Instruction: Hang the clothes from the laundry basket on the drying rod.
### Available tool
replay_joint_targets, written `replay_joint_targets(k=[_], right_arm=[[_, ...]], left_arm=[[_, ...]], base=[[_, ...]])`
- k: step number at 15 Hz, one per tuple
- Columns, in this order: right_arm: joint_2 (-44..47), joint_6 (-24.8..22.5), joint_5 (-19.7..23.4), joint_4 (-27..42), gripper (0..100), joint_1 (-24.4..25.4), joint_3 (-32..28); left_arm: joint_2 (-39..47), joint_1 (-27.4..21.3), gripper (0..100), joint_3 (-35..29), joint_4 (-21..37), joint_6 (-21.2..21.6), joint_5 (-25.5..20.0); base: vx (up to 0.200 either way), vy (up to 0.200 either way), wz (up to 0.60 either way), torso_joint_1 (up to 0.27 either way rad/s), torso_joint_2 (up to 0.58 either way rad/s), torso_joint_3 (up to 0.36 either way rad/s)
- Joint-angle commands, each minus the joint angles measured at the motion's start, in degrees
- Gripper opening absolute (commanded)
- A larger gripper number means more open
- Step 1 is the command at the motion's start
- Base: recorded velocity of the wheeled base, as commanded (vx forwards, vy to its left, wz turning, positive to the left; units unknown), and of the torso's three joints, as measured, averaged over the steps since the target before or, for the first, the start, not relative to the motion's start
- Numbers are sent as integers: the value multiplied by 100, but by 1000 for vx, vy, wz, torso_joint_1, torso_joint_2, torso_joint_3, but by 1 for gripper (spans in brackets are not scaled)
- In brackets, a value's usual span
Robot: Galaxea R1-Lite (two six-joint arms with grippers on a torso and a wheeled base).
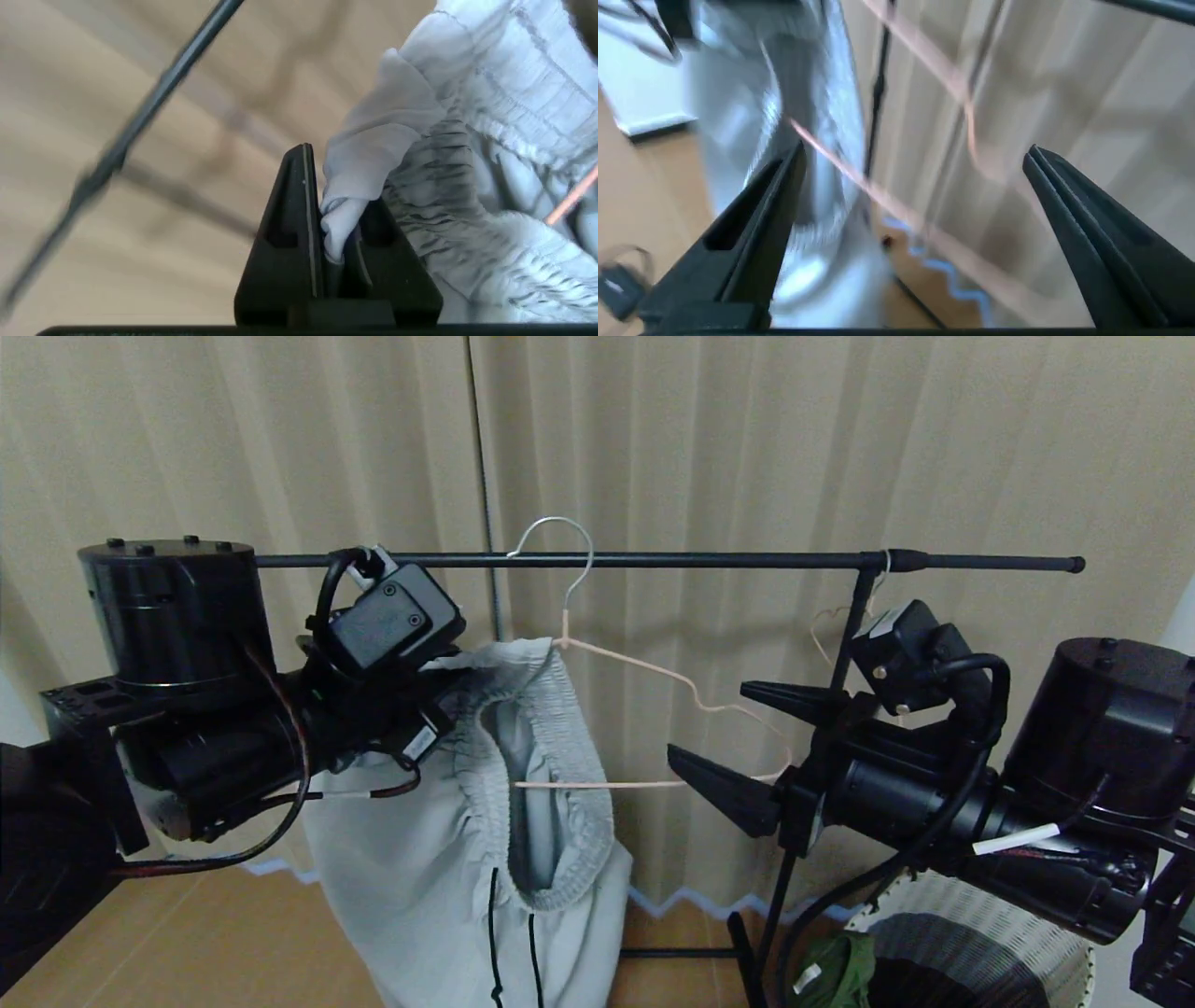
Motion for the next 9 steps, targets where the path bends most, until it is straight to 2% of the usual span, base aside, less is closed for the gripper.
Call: replay_joint_targets(k=[1, 2, 4, 8, 9], right_arm=[[9, -110, -33, -48, 100, -32, 188], [35, -110, -33, -241, 100, -23, 302], [150, -162, -33, -531, 100, 56, 557], [624, -154, -24, -567, 100, 302, 487], [677, -154, -24, -558, 100, 319, 443]], left_arm=[[-10, -35, 0, 30, -7, -480, 603], [16, -71, 0, 30, 2, -832, 937], [25, -88, 0, 39, 2, -1377, 1175], [-107, -413, 0, -57, -16, -2036, 1104], [-133, -449, 0, -57, -25, -2045, 1095]], base=[[0, 0, 0, 0, 0, 0], [0, 0, 0, 0, 0, 0], [0, 0, 0, 0, 0, 0], [0, 0, 0, 0, 0, 0], [0, 0, 0, 0, 0, 0]])
